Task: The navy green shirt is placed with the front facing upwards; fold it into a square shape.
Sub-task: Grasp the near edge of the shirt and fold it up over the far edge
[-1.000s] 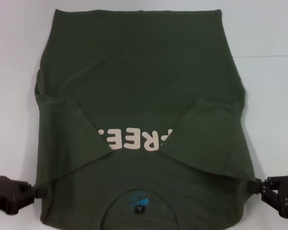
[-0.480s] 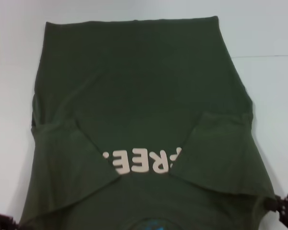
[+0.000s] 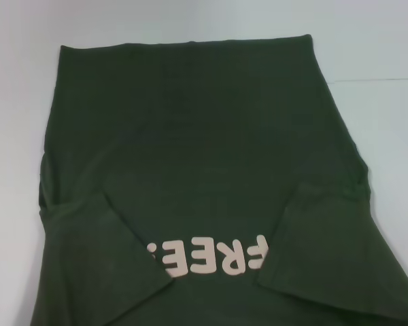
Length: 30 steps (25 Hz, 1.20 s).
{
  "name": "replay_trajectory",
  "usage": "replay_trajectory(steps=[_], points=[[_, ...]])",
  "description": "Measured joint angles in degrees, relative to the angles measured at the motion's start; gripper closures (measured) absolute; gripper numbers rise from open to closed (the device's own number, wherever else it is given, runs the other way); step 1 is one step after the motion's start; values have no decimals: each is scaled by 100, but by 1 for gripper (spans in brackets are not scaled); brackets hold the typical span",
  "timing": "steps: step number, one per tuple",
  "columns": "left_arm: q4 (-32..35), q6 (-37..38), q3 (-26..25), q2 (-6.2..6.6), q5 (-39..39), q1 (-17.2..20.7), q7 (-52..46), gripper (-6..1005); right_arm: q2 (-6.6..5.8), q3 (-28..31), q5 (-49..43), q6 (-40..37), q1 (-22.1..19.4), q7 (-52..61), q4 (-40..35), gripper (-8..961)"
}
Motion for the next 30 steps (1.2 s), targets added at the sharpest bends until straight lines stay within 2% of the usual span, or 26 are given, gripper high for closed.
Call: replay_trajectory(steps=[3,6,10,15,20,30], points=[[4,16,-158,26,3,-5,65,969,4,239,-3,-162,-203,-187,78,916],[-13,8,-281,58,-32,-103,35,969,-23,351,2,-299,-172,-186,120,916],[-38,-25,-328,70,-160,-200,-135,970,-32,579,16,-398,76,-78,87,916],[-150,-88,-977,133,-710,-194,-148,970,-45,768,24,-378,378,112,69,916],[-257,-150,-1258,144,-1016,-165,-156,969,-90,1084,29,-147,792,333,70,916],[-399,-164,-1530,127,-1308,-64,-162,969,-95,1594,32,163,1063,408,134,916]])
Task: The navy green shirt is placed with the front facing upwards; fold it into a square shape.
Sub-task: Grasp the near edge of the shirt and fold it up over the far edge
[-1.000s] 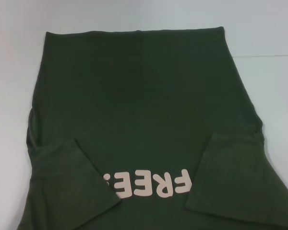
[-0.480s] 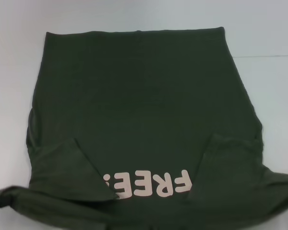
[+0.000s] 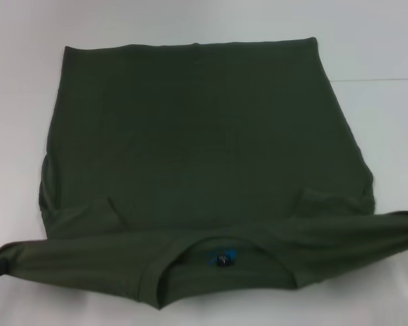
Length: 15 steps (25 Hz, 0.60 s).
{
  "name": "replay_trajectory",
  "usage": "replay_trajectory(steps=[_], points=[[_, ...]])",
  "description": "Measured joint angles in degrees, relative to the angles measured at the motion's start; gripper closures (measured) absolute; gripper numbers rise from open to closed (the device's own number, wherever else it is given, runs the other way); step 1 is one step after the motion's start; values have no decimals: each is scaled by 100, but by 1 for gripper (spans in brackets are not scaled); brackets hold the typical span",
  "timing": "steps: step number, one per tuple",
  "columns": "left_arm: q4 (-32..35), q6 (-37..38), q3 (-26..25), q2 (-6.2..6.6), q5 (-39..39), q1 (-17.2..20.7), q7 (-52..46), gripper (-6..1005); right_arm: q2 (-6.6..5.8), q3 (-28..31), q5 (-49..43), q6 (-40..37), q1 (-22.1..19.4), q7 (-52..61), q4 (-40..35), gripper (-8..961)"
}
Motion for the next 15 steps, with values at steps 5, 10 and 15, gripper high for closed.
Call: replay_trajectory(steps=[5,10,15], points=[[-321,-447,-40,-3,-330,-57,-39,969,-12,135,10,312,249,228,2,916],[-682,-1335,-31,-3,-672,-315,-91,970,-63,189,90,858,666,734,3,917],[-961,-2263,9,-23,-920,-767,-98,970,-116,-42,93,1570,1261,1265,-27,917]])
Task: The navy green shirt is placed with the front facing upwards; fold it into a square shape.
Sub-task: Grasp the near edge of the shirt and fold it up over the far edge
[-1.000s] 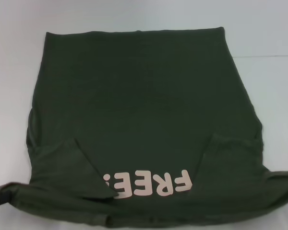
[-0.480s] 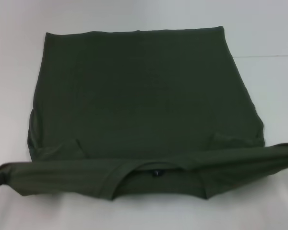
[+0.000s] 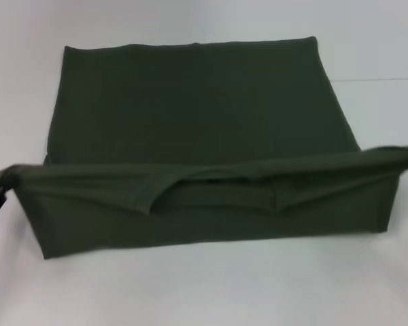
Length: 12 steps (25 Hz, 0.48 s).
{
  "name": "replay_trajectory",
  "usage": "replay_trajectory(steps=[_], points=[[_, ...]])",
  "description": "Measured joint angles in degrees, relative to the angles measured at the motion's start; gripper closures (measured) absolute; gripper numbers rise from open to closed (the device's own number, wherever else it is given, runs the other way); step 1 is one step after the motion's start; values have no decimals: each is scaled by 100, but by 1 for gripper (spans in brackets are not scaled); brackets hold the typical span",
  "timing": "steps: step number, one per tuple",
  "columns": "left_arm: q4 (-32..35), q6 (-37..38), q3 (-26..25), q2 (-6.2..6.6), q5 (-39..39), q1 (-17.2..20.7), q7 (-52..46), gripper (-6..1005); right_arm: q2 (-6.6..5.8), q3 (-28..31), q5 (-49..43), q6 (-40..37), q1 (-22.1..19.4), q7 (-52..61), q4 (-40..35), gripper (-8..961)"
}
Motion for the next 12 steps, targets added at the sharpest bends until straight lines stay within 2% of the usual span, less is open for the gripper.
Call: replay_trajectory(steps=[10,12], points=[[-493,-2115,33,-36,-86,-1153,-106,969,-54,-514,27,1722,1078,893,29,916],[-573,-2495,34,-32,-142,-1335,-144,969,-55,-744,54,2279,1326,1117,30,916]])
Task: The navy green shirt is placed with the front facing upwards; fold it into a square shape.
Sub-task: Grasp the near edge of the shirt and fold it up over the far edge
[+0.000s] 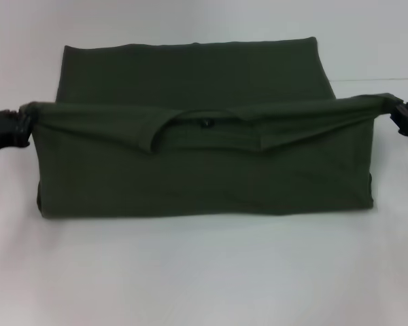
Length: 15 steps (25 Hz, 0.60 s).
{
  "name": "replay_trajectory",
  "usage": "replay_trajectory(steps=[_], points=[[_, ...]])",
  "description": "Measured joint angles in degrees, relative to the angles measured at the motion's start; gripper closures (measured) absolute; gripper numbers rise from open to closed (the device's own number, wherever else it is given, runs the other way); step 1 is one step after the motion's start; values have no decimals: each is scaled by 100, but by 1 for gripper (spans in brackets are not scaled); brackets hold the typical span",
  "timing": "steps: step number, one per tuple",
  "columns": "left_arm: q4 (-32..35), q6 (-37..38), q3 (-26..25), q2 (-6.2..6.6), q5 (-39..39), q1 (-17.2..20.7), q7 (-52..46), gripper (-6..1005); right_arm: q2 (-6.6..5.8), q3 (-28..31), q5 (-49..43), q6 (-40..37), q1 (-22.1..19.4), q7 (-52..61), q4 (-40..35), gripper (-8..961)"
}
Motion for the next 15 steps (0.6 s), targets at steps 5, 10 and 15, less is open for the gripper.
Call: replay_trajectory(steps=[5,10,15], points=[[-190,-792,6,-14,-101,-348,43,970,1,-344,11,701,271,204,45,917],[-419,-1457,121,-14,-153,-564,146,952,44,-580,17,1250,482,217,222,900],[-535,-1745,321,-38,-265,-636,221,930,63,-760,92,1581,617,189,299,879]])
